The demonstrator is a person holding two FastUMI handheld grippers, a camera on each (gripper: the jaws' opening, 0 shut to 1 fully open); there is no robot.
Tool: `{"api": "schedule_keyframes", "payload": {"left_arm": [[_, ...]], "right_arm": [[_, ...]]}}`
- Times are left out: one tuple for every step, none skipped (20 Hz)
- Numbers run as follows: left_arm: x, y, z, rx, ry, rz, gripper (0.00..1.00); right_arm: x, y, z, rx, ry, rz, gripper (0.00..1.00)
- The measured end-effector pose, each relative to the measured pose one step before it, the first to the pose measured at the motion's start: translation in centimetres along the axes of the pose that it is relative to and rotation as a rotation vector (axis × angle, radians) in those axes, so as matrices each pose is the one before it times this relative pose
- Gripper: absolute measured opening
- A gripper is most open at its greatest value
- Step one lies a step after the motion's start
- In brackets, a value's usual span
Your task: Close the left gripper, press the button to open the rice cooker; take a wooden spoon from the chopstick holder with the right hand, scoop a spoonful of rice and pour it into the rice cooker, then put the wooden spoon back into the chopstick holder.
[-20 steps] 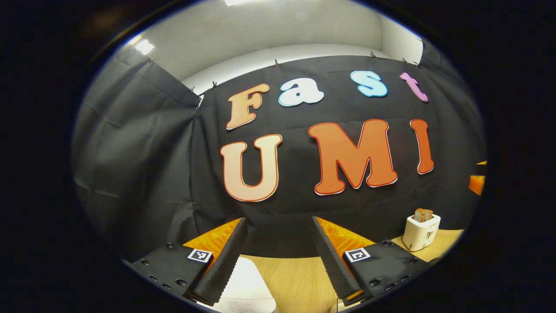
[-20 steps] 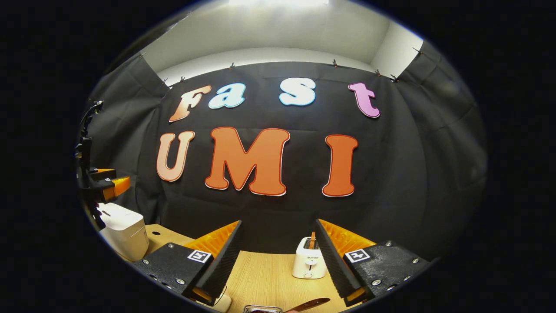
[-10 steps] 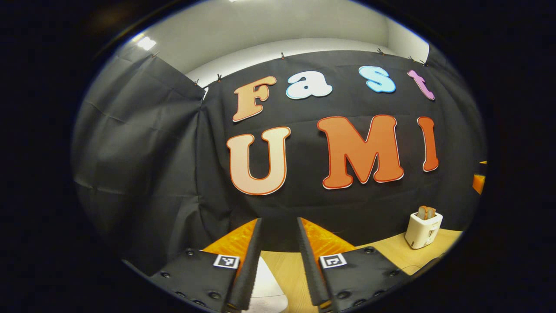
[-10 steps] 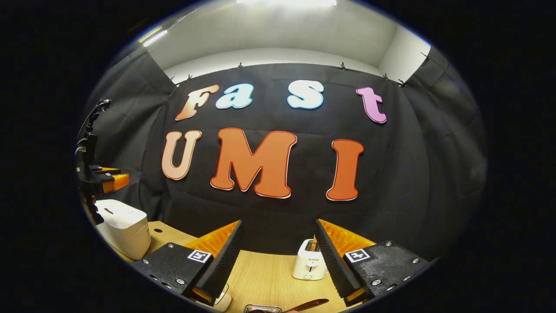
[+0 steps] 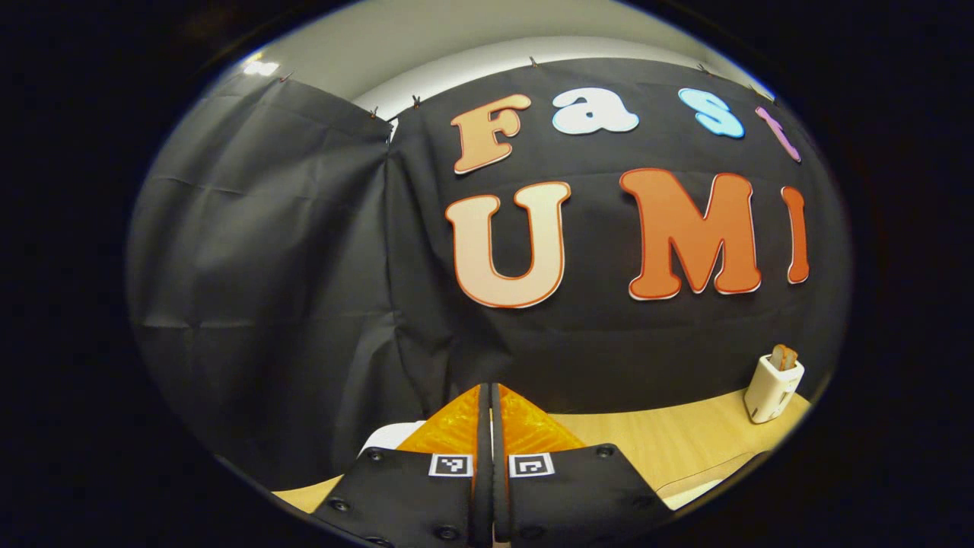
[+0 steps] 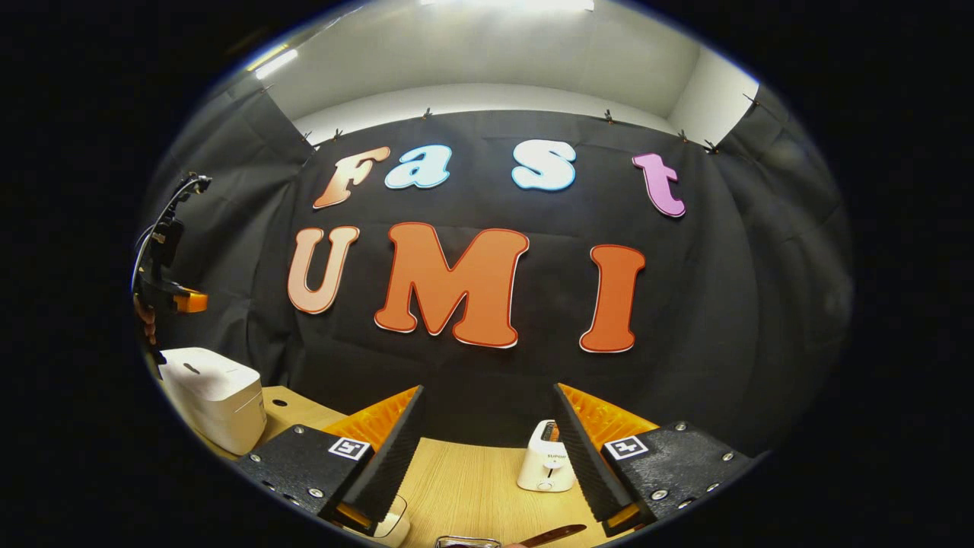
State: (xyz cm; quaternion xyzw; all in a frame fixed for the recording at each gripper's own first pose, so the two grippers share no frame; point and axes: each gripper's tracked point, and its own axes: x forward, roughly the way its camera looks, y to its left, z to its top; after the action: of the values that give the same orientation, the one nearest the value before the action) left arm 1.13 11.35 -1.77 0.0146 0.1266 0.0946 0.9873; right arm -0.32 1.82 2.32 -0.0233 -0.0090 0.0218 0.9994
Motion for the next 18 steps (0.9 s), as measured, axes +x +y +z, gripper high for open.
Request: {"api": "schedule_keyframes", "payload": {"left_arm": [[0.102, 0.729, -1.121, 0.01390, 0.04266, 0.01520, 0.04], [0.052, 0.293, -0.766, 0.00181, 0.03157, -0.00156, 0.04], [0.011, 0.345, -0.929, 0.00066, 0.03770, 0.00327, 0.04], [0.336, 0.278, -0.903, -0.00350, 0.03644, 0.00005, 0.04], [0.383, 0.138, -0.591, -0.00293, 0.03345, -0.00061, 0.04], [0.168, 0.071, -0.454, -0.00448, 0.02882, -0.00014, 0.04], [0.306, 0.219, -0.687, -0.00562, 0.02544, -0.00734, 0.04], [0.232, 0.040, -0.797, -0.00511, 0.02612, -0.00685, 0.04], [-0.106, -0.105, -0.959, -0.00713, 0.02775, -0.00938, 0.04], [0.133, -0.146, -0.682, -0.00813, 0.02818, -0.01174, 0.04], [0.235, 0.014, -0.919, -0.00883, 0.02829, -0.00918, 0.04], [0.341, -0.122, -0.730, -0.01007, 0.02212, -0.01605, 0.04], [0.601, 0.256, -0.892, -0.01061, 0.02537, -0.00177, 0.04], [0.429, 0.270, -0.868, -0.00673, 0.02309, 0.00099, 0.04], [0.310, 0.157, -0.536, -0.00883, 0.01964, 0.00183, 0.04], [0.443, 0.240, -0.474, -0.00129, 0.01892, 0.00542, 0.07], [0.615, 0.224, -0.752, -0.00608, 0.02028, 0.00462, 0.04], [0.432, 0.240, -1.006, -0.00325, 0.03451, 0.00571, 0.04]], "right_arm": [[0.087, 0.074, -0.162, -0.00150, 0.00474, 0.00088, 0.96], [0.012, 0.145, -0.187, -0.00168, 0.00497, 0.00253, 0.96], [0.026, 0.099, -0.236, -0.00249, 0.00731, 0.00113, 0.96], [-0.013, 0.030, -0.249, -0.00433, 0.00712, 0.00220, 0.96], [0.060, 0.035, -0.286, -0.00461, 0.00741, -0.00009, 0.96], [-0.089, 0.101, -0.177, -0.00514, 0.00545, 0.00229, 0.96], [-0.080, -0.023, -0.108, -0.00450, 0.00504, -0.00009, 0.96], [-0.115, 0.054, -0.207, -0.00413, 0.00412, 0.00082, 0.96], [-0.045, -0.055, -0.192, -0.00253, 0.00500, 0.00076, 0.96], [-0.085, -0.019, -0.259, -0.00098, 0.00654, 0.00087, 0.96], [-0.044, 0.003, -0.156, 0.00183, 0.00146, 0.00369, 0.96], [-0.182, -0.023, -0.246, 0.00489, 0.00454, 0.00330, 0.96], [-0.031, 0.169, -0.304, 0.00605, 0.00621, 0.00527, 0.96], [0.041, -0.269, -0.296, 0.00475, 0.00809, -0.00004, 0.96], [0.041, -0.203, -0.371, 0.00297, 0.00726, -0.00220, 0.96], [-0.133, -0.220, -0.198, 0.00251, 0.00487, -0.00375, 0.96], [0.001, -0.276, -0.267, 0.00214, 0.00713, -0.00617, 0.96], [0.076, -0.289, -0.259, 0.00526, 0.00507, -0.00357, 0.96]]}}
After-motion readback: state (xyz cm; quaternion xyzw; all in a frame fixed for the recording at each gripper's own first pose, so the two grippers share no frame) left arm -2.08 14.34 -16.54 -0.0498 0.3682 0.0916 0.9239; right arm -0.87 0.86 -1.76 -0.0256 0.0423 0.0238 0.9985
